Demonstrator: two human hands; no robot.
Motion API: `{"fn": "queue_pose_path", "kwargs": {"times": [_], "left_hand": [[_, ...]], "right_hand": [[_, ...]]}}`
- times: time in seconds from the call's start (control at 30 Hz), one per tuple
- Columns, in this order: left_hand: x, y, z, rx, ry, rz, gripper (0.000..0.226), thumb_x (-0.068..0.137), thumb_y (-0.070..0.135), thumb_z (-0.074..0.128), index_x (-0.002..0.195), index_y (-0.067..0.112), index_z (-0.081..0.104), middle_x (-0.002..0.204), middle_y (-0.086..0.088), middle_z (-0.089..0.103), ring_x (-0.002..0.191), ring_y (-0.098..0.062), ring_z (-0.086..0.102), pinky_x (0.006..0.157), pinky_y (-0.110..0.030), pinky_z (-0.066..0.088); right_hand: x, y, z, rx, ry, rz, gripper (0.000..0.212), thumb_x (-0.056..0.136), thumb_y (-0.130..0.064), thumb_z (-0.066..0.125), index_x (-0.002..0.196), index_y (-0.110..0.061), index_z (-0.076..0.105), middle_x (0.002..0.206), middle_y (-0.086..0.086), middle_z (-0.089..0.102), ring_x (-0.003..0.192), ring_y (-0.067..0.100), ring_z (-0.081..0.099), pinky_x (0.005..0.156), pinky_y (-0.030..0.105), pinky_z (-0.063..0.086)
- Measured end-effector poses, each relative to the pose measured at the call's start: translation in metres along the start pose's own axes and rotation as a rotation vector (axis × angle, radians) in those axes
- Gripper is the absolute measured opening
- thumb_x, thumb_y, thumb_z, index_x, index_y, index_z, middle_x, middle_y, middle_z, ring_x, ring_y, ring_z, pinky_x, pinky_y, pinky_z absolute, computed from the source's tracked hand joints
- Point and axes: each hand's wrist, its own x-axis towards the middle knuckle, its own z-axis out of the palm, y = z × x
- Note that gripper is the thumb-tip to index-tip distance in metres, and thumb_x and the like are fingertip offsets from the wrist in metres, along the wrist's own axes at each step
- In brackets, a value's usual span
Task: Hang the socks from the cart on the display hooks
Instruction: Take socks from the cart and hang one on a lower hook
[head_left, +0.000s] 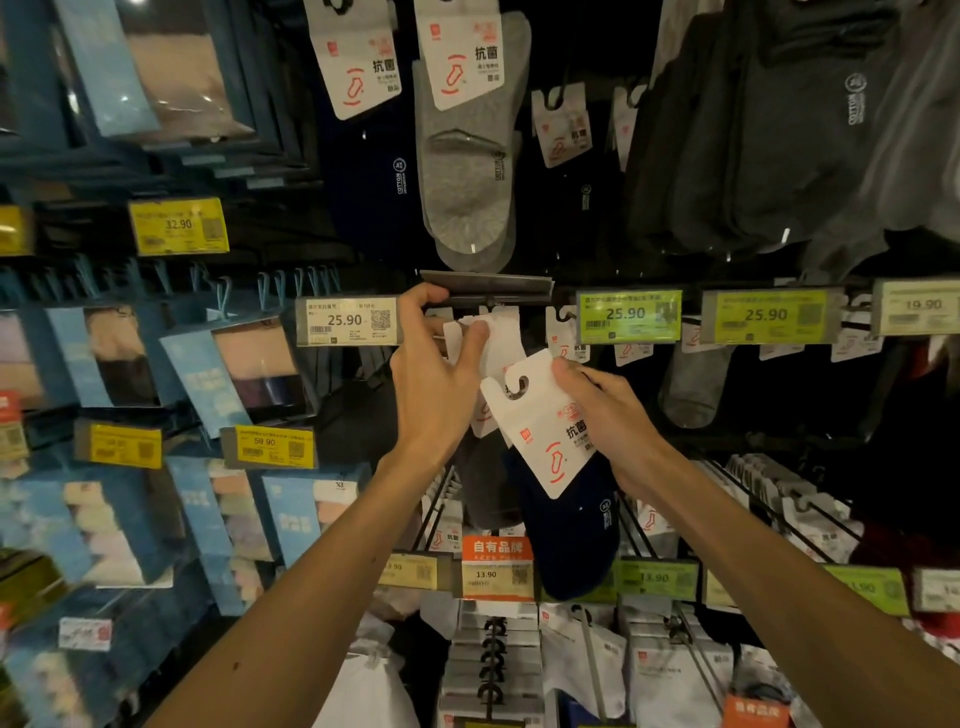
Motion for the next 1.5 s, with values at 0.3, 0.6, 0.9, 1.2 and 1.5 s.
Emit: {"fn": "queue_pose_path", "kwargs": {"times": [0.3, 0.6, 0.9, 1.2, 1.5], "left_hand": [[0.003, -0.011, 0.012, 0.003, 0.045, 0.043, 0.035, 0.098, 0.005, 0.058, 0.118, 0.022, 0.035, 0.091, -0.004, 0.065, 0.081, 0.0, 0.066, 0.067, -0.012, 0.05], [0.0, -0.036, 0.014, 0.267, 0.055, 0.147, 0.046, 0.098, 0.03, 0.058, 0.13, 0.035, 0.026, 0.099, -0.008, 0.066, 0.077, -0.017, 0.066, 0.064, -0.037, 0.056], [-0.019, -0.033, -0.004, 0.323, -0.078, 0.142, 0.057, 0.105, 0.021, 0.048, 0.148, 0.042, 0.017, 0.124, -0.004, 0.06, 0.093, -0.002, 0.059, 0.072, -0.015, 0.049], [-0.051, -0.008, -0.031, 0.3, -0.173, 0.034, 0.036, 0.103, 0.018, 0.049, 0.139, 0.016, 0.048, 0.133, 0.007, 0.051, 0.117, -0.001, 0.049, 0.096, -0.013, 0.042], [-0.108, 0.035, 0.025, -0.252, -0.582, -0.497, 0.027, 0.088, 0.013, 0.071, 0.11, 0.022, 0.059, 0.103, 0.005, 0.072, 0.094, -0.009, 0.071, 0.079, -0.026, 0.059]], "right_hand": [[0.008, 0.003, -0.002, 0.045, -0.04, 0.004, 0.024, 0.102, -0.04, 0.049, 0.108, -0.025, 0.067, 0.07, -0.002, 0.073, 0.061, 0.011, 0.071, 0.056, 0.021, 0.055], [0.018, 0.013, -0.003, -0.004, -0.047, 0.042, 0.028, 0.103, -0.04, 0.047, 0.118, -0.023, 0.065, 0.073, 0.0, 0.072, 0.062, 0.012, 0.069, 0.054, 0.02, 0.053], [0.009, 0.017, -0.004, -0.002, -0.032, 0.028, 0.026, 0.104, -0.037, 0.047, 0.115, -0.024, 0.068, 0.078, 0.001, 0.072, 0.064, 0.011, 0.069, 0.058, 0.022, 0.053], [-0.023, 0.026, -0.001, 0.053, 0.054, 0.002, 0.031, 0.104, -0.034, 0.049, 0.121, -0.016, 0.067, 0.081, 0.001, 0.073, 0.064, 0.008, 0.069, 0.054, 0.019, 0.053], [-0.063, 0.034, -0.041, 0.12, 0.206, 0.06, 0.032, 0.103, -0.041, 0.049, 0.103, -0.017, 0.07, 0.087, 0.003, 0.077, 0.075, 0.016, 0.072, 0.064, 0.031, 0.058]]}}
